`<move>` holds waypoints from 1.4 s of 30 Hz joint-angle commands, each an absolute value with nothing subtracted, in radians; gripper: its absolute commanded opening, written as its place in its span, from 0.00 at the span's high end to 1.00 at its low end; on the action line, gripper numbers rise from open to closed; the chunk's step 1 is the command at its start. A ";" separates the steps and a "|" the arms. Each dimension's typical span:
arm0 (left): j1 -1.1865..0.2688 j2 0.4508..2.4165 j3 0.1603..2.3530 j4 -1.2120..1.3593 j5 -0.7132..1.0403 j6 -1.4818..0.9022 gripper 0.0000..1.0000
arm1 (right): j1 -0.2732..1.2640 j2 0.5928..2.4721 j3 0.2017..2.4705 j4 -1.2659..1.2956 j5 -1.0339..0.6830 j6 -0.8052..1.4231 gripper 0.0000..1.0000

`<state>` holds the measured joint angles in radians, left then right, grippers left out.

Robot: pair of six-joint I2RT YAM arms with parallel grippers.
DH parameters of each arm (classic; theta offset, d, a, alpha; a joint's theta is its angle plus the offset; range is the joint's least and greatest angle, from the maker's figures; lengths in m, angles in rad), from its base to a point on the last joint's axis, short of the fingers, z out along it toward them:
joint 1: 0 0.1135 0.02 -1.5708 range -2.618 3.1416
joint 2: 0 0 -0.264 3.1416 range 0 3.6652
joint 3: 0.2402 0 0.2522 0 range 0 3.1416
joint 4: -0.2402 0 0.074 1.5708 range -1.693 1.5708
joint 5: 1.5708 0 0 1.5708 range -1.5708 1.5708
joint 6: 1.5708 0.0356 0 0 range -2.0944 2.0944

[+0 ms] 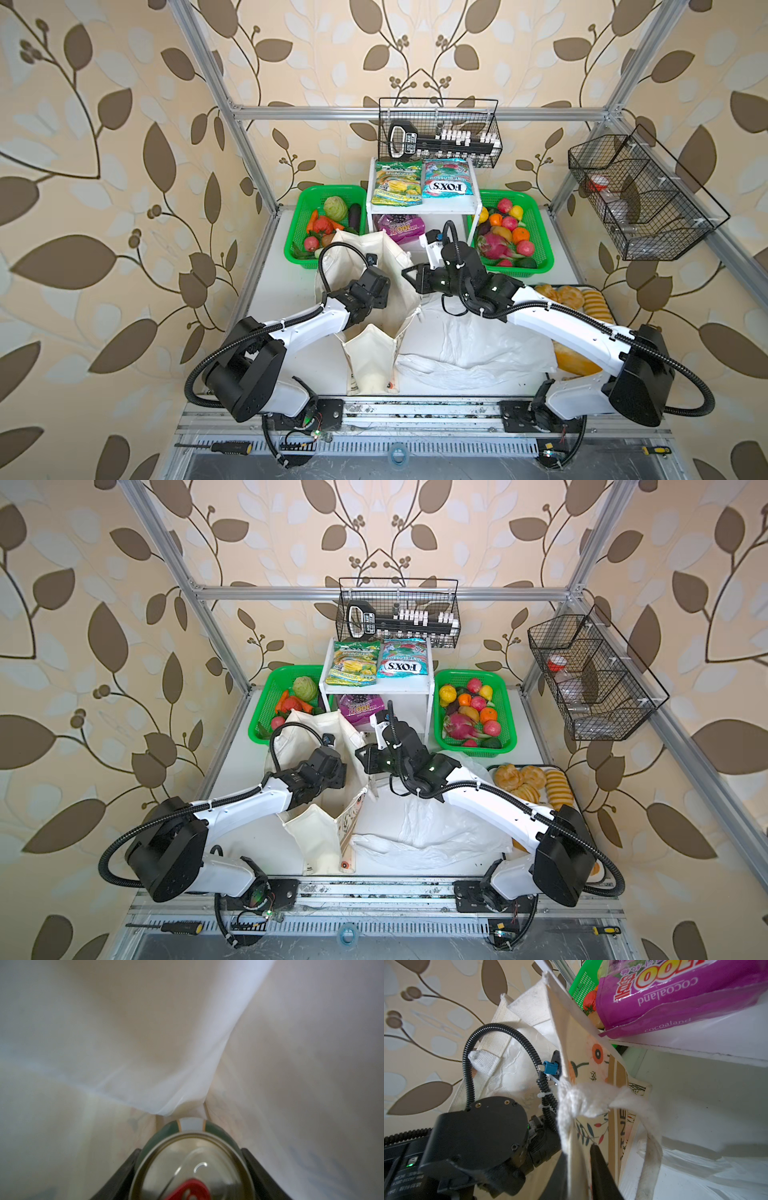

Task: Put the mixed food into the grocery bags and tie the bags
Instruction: 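Push the can down into the tote with the left gripper while right holds handle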

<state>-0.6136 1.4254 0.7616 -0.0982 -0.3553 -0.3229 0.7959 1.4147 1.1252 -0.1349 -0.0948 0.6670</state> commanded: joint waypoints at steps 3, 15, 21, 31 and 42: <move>-0.614 1.497 0.751 -0.080 -0.323 -0.375 0.84 | 0.792 1.385 1.104 -0.132 -0.110 0.679 0.80; -0.614 1.415 0.768 -0.133 -0.325 -0.344 0.73 | 0.776 1.374 1.102 -0.137 -0.113 0.674 0.73; -0.614 1.385 0.791 -0.160 -0.309 -0.329 0.58 | 0.760 1.363 1.102 -0.145 -0.131 0.673 0.58; -0.615 1.345 0.843 -0.198 -0.304 -0.308 0.37 | 0.737 1.311 1.087 -0.146 -0.141 0.675 0.36; -0.614 1.270 0.893 -0.246 -0.284 -0.298 0.14 | 0.650 1.208 0.947 -0.022 -0.104 0.795 0.32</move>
